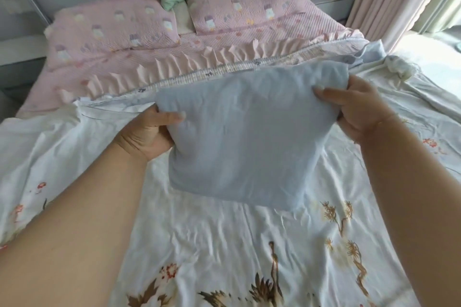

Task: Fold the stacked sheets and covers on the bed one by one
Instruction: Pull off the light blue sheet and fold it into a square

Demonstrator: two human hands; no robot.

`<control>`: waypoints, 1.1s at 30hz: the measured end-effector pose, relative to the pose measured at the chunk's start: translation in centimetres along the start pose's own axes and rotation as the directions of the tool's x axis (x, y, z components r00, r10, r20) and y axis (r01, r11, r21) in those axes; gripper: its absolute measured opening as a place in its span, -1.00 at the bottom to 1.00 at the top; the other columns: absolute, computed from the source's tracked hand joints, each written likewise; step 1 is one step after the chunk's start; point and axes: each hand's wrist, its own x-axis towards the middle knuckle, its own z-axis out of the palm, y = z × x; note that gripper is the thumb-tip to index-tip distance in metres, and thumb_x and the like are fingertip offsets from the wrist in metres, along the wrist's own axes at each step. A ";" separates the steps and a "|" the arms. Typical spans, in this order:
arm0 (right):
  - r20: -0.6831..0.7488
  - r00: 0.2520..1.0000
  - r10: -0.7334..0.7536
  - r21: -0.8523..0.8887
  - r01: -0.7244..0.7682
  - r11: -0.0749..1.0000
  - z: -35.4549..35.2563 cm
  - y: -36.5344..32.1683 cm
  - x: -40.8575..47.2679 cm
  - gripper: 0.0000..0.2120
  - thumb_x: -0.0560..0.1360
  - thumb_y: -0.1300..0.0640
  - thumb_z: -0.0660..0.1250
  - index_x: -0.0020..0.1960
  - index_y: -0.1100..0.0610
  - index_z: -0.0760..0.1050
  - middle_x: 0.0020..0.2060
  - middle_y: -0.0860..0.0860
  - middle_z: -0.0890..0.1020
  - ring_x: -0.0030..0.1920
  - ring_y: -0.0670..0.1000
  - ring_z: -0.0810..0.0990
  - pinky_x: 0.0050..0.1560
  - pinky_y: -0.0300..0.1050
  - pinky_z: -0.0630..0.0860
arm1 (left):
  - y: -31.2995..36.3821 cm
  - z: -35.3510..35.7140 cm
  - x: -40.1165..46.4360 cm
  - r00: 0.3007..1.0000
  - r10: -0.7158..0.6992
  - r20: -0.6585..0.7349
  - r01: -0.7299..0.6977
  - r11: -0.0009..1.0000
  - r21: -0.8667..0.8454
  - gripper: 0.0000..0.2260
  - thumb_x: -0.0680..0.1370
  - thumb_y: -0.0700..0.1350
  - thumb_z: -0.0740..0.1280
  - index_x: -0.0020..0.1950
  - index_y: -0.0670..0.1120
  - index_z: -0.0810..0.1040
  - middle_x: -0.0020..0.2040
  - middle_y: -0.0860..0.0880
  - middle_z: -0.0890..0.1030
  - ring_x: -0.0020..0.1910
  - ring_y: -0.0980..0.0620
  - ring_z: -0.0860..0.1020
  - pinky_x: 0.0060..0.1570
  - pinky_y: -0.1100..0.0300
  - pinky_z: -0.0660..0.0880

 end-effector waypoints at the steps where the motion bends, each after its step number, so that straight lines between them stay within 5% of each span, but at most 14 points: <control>1: 0.029 0.999 -0.044 -0.002 0.044 0.999 0.6 -1.4 0.9 -0.58 0.24 0.24 0.47 0.08 0.25 0.54 -0.13 0.07 0.68 -0.07 0.08 0.66 0.02 -0.01 0.61 | 1.7 0.0 -0.3 0.999 0.051 0.007 -0.051 0.999 0.010 -0.58 0.34 -0.34 0.44 0.18 -0.12 0.62 0.13 -0.12 0.64 0.18 -0.10 0.58 0.16 0.02 0.54; 4: 0.090 0.993 -0.074 0.055 0.070 0.996 1.8 -3.5 2.2 -0.76 0.30 0.18 0.43 -0.04 0.17 0.64 -0.15 0.04 0.70 -0.10 0.03 0.68 -0.07 -0.10 0.60 | 3.7 -0.3 -1.5 0.981 0.175 -0.079 -0.165 0.979 0.121 -0.53 0.36 -0.47 0.31 0.21 -0.12 0.59 0.11 -0.09 0.65 0.15 -0.06 0.59 0.09 0.07 0.57; 6: 0.073 0.997 -0.016 0.052 0.013 0.999 2.3 -2.7 1.9 -0.61 0.11 0.00 0.51 -0.12 0.17 0.66 -0.20 0.02 0.71 -0.17 -0.01 0.69 -0.16 -0.16 0.61 | 2.6 -0.7 -2.7 0.967 0.190 -0.172 -0.153 0.967 0.204 -0.46 0.19 -0.41 0.53 0.15 -0.15 0.62 0.08 -0.11 0.67 0.10 -0.05 0.62 0.03 0.10 0.58; 9: 0.030 0.988 0.149 -0.049 -0.147 0.988 1.7 2.0 1.0 -0.25 -0.10 -0.18 0.62 -0.01 0.19 0.61 -0.10 0.09 0.71 -0.10 0.05 0.69 -0.06 -0.08 0.62 | -2.0 -2.2 -5.3 0.932 0.055 -0.359 0.049 0.960 0.276 -0.30 -0.10 -0.16 0.69 0.03 -0.16 0.67 0.08 -0.22 0.66 0.03 -0.09 0.64 -0.02 0.07 0.61; 11: 0.004 0.945 0.328 -0.171 -0.322 0.931 0.7 5.7 -0.3 -0.26 0.01 -0.22 0.60 0.04 0.20 0.59 0.01 0.17 0.67 0.00 0.15 0.66 0.10 0.06 0.57 | -5.9 -3.1 -8.1 0.899 -0.121 -0.421 0.254 0.927 0.275 -0.29 -0.14 -0.12 0.67 0.00 -0.16 0.67 0.05 -0.22 0.67 0.06 -0.16 0.63 0.02 0.02 0.59; 13: -0.029 0.862 0.507 -0.319 -0.488 0.812 -0.6 9.3 -2.3 -0.57 0.35 -0.02 0.49 0.08 0.24 0.58 0.03 0.20 0.66 0.02 0.18 0.64 0.16 0.09 0.54 | -9.7 -3.8 -11.5 0.859 -0.363 -0.360 0.450 0.871 0.196 -0.34 -0.08 -0.15 0.70 0.01 -0.14 0.71 0.07 -0.18 0.67 0.11 -0.15 0.62 0.00 0.09 0.59; 15: -0.063 0.726 0.685 -0.500 -0.617 0.608 -2.2 12.6 -4.9 -0.65 0.48 0.09 0.40 0.16 0.30 0.54 -0.03 0.16 0.67 -0.04 0.12 0.66 0.04 0.01 0.59 | -12.6 -3.4 -15.1 0.790 -0.593 -0.156 0.612 0.777 0.145 -0.41 0.16 -0.27 0.61 0.19 -0.14 0.65 0.22 -0.16 0.62 0.24 -0.13 0.56 0.10 0.13 0.56; 18: -0.054 0.478 0.876 -0.624 -0.701 0.344 -4.0 15.3 -8.3 -0.32 0.25 -0.07 0.58 0.22 0.26 0.49 0.02 0.16 0.67 -0.01 0.12 0.66 0.06 0.03 0.59 | -15.7 -3.0 -18.6 0.625 -0.776 -0.081 0.780 0.626 0.024 -0.40 0.27 -0.29 0.53 0.31 -0.10 0.56 0.28 -0.09 0.58 0.26 -0.05 0.56 0.15 0.14 0.50; 20: -0.080 0.429 0.900 -0.681 -0.683 0.265 -4.6 16.1 -9.0 -0.07 -0.07 -0.23 0.64 0.17 0.18 0.50 0.04 0.14 0.66 0.03 0.14 0.66 0.12 0.06 0.57 | -17.0 -2.9 -19.0 0.566 -0.812 -0.143 0.811 0.579 -0.083 -0.25 0.09 -0.17 0.66 0.27 -0.07 0.57 0.25 -0.10 0.61 0.22 -0.08 0.58 0.16 0.08 0.49; 23: -0.152 0.611 0.777 -0.633 -0.664 0.398 -4.0 16.8 -8.4 -0.16 -0.03 -0.28 0.59 0.11 0.14 0.49 0.01 0.12 0.65 -0.01 0.14 0.66 0.09 0.12 0.59 | -17.6 -2.0 -16.9 0.602 -0.746 -0.286 0.748 0.651 -0.124 -0.17 -0.01 -0.02 0.71 0.22 -0.17 0.59 0.14 -0.19 0.65 0.15 -0.19 0.61 0.21 -0.07 0.49; 27: -0.159 0.855 0.494 -0.698 -0.451 0.556 -1.5 17.6 -7.4 -0.60 0.35 -0.06 0.50 0.05 0.13 0.48 -0.07 0.09 0.63 -0.04 0.14 0.62 0.04 0.09 0.57 | -18.0 0.3 -13.5 0.668 -0.542 -0.509 0.563 0.816 -0.130 -0.45 0.20 -0.08 0.66 0.12 -0.20 0.63 -0.02 -0.22 0.69 -0.08 -0.18 0.68 -0.11 0.00 0.61; 30: -0.096 0.897 0.433 -0.637 -0.389 0.665 -1.1 17.3 -7.6 -0.77 0.37 0.09 0.48 -0.04 0.07 0.50 -0.10 0.09 0.65 -0.11 0.11 0.63 -0.06 0.02 0.60 | -18.1 0.2 -13.6 0.714 -0.477 -0.512 0.459 0.872 -0.171 -0.41 0.16 -0.15 0.68 0.15 -0.21 0.63 0.05 -0.25 0.67 -0.02 -0.22 0.67 -0.12 -0.04 0.62; 33: -0.092 0.889 0.449 -0.454 -0.438 0.775 -1.5 16.7 -7.3 -0.50 0.18 0.06 0.52 0.06 0.07 0.45 -0.06 0.08 0.62 -0.11 0.08 0.63 -0.18 -0.04 0.60 | -17.5 -0.6 -14.4 0.770 -0.501 -0.395 0.468 0.864 -0.185 -0.27 0.08 -0.16 0.69 0.22 -0.22 0.60 0.15 -0.28 0.62 0.10 -0.27 0.62 0.04 -0.13 0.57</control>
